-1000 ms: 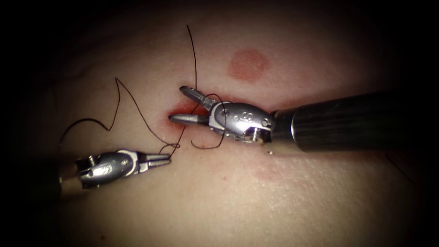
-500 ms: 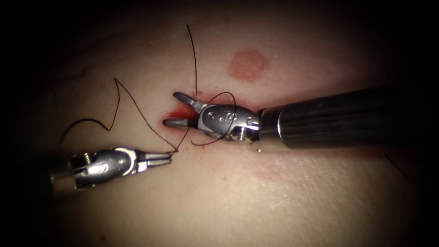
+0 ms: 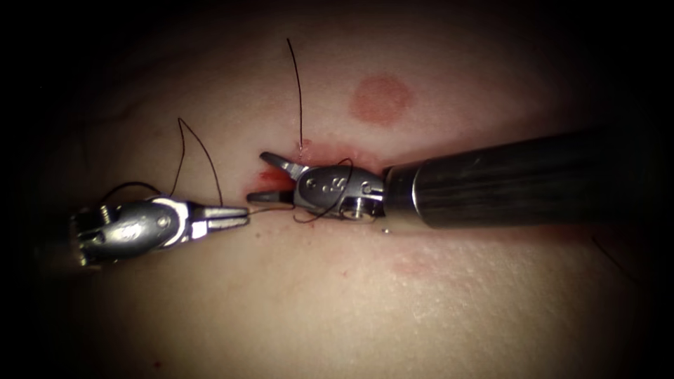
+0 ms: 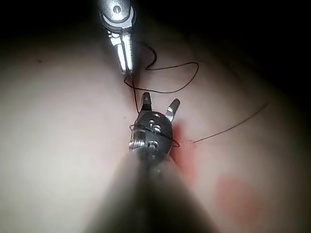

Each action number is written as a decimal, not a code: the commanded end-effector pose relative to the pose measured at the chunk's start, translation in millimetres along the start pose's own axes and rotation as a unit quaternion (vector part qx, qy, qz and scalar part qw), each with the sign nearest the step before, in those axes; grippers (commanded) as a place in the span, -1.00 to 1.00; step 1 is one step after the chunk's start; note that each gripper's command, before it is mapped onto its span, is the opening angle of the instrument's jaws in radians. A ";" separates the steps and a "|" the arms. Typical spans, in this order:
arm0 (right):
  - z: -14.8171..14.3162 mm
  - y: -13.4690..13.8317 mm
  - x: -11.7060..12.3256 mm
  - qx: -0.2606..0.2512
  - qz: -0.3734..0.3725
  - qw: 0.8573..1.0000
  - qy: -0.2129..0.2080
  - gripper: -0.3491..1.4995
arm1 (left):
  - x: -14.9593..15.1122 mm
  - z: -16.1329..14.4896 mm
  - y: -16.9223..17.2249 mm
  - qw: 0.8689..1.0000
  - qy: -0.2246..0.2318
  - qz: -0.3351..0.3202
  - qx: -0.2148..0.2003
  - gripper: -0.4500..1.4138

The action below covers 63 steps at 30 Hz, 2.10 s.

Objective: Wound Closure
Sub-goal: Use the left gripper to wrap the suture twice around the right gripper, then use the right gripper to grab the short suture end.

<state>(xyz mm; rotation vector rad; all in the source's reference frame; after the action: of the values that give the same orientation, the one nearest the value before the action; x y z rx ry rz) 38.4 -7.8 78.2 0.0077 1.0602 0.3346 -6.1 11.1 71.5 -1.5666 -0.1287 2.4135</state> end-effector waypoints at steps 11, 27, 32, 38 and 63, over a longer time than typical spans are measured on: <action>-0.2 -2.4 0.8 0.039 -0.002 0.999 0.015 0.27 | -0.8 1.2 -5.7 1.000 -0.008 0.000 0.017 -0.89; -0.6 -2.8 1.5 0.048 0.001 0.998 0.047 0.27 | -5.6 6.2 -9.1 0.999 -0.011 0.005 0.033 -0.89; -1.2 -2.4 2.7 0.037 0.009 0.996 0.078 0.27 | -6.5 8.4 -8.6 1.000 -0.008 0.007 0.027 -0.89; -2.4 -2.5 4.6 0.049 0.014 0.993 0.108 0.25 | -8.0 9.3 -8.6 1.000 -0.017 0.008 0.022 -0.89; -5.0 2.7 5.0 -0.101 0.060 0.981 0.157 0.25 | -11.6 11.4 -4.5 1.000 -0.008 -0.005 0.005 -0.89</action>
<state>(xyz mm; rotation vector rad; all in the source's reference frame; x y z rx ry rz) 35.0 -4.3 71.2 -0.1791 1.3337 0.5729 -10.6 13.3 86.7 -1.5356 -0.1240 2.4172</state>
